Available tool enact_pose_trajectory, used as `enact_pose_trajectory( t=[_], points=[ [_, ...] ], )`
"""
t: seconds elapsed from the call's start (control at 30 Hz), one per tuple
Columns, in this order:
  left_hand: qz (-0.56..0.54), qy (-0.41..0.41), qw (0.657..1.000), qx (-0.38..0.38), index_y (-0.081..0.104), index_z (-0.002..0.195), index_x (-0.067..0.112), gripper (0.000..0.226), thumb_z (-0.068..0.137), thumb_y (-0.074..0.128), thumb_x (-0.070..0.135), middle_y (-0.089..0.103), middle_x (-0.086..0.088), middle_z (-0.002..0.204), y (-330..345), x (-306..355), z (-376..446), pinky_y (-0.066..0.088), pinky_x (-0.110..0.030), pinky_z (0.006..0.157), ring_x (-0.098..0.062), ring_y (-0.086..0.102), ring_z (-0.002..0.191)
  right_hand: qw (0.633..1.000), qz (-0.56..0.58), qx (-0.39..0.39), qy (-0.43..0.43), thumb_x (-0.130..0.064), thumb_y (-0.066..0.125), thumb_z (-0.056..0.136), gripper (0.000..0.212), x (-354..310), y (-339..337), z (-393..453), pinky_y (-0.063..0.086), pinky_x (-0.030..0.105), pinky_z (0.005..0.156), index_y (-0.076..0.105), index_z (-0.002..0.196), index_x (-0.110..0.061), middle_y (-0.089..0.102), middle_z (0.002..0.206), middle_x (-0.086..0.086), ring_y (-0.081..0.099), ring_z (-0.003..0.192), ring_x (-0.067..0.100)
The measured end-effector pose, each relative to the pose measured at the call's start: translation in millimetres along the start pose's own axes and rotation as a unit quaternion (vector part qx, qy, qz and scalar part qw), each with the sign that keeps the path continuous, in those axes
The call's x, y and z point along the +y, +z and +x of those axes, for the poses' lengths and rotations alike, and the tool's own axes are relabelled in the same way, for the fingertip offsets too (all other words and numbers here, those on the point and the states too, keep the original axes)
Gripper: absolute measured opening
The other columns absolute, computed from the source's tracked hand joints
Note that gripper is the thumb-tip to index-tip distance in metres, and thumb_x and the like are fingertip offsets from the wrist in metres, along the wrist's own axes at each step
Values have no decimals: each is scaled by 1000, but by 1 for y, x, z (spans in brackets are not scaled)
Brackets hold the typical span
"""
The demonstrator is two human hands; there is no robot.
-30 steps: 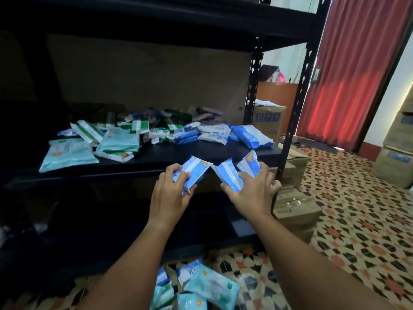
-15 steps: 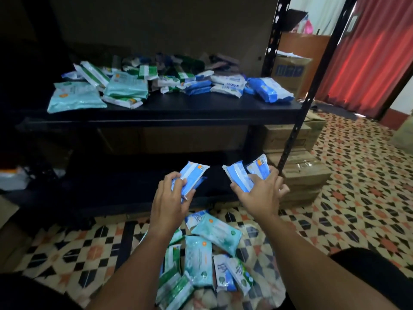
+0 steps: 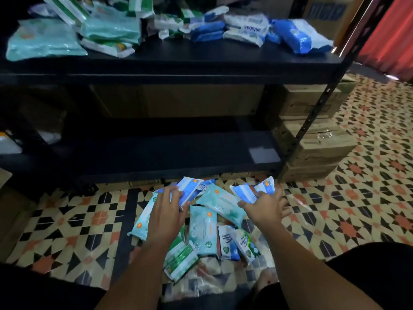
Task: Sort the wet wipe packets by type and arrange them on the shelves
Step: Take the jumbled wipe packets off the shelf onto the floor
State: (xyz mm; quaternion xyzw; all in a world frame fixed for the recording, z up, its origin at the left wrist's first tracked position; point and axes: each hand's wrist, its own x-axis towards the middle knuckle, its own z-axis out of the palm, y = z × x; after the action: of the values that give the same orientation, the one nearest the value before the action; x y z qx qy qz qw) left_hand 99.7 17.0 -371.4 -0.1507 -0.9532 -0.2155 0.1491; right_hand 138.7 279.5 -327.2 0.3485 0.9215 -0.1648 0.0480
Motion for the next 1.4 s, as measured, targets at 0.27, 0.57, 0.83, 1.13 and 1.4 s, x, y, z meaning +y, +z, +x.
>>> enact_pose_trajectory(
  t=[0.27, 0.57, 0.83, 1.13, 1.4],
  points=[
    [-9, -48, 997, -51, 58, 116, 16, 31, 94, 67, 34, 47, -2, 129, 27, -15, -8, 53, -39, 72, -28, 57, 102, 998, -15, -33, 50, -68, 71, 76, 62, 14, 15, 10, 23, 54, 110, 66, 123, -26, 25, 146, 16, 30, 134, 41],
    [-45, -76, 989, -116, 54, 127, 20, 56, 95, 45, 64, 36, -2, 141, 48, -13, -19, 50, -48, 87, -34, 52, 117, 992, 40, -83, 89, -75, 77, 65, 89, 31, 30, 17, 23, 54, 111, 51, 138, -33, 21, 149, 18, 30, 135, 44],
    [31, -113, 965, -235, 31, 152, 31, 64, 97, 46, 60, 28, 1, 160, 47, -6, -13, 1, -64, 119, -30, 11, 152, 986, 66, -100, 120, -67, 62, 85, 70, 49, 33, 24, 16, 59, 114, 42, 145, -36, 30, 154, 18, 27, 140, 46],
    [-6, -30, 991, -128, 54, 125, 25, 28, 98, 55, 31, 64, 1, 115, 12, 30, 50, 40, -43, 92, -28, 52, 112, 986, 116, -114, 36, -41, 73, 84, 43, 27, 3, 35, 53, 45, 93, 66, 119, -17, 69, 100, 9, 65, 99, 32],
    [-64, 147, 986, 51, 63, 106, 23, 15, 93, 60, 29, 62, 8, 84, -62, 110, 167, 52, -38, 71, -20, 57, 82, 979, 140, 81, -123, -38, 66, 93, 26, -37, -123, 61, 55, 39, 86, 66, 113, -22, 69, 99, 3, 65, 97, 27]
  ],
)
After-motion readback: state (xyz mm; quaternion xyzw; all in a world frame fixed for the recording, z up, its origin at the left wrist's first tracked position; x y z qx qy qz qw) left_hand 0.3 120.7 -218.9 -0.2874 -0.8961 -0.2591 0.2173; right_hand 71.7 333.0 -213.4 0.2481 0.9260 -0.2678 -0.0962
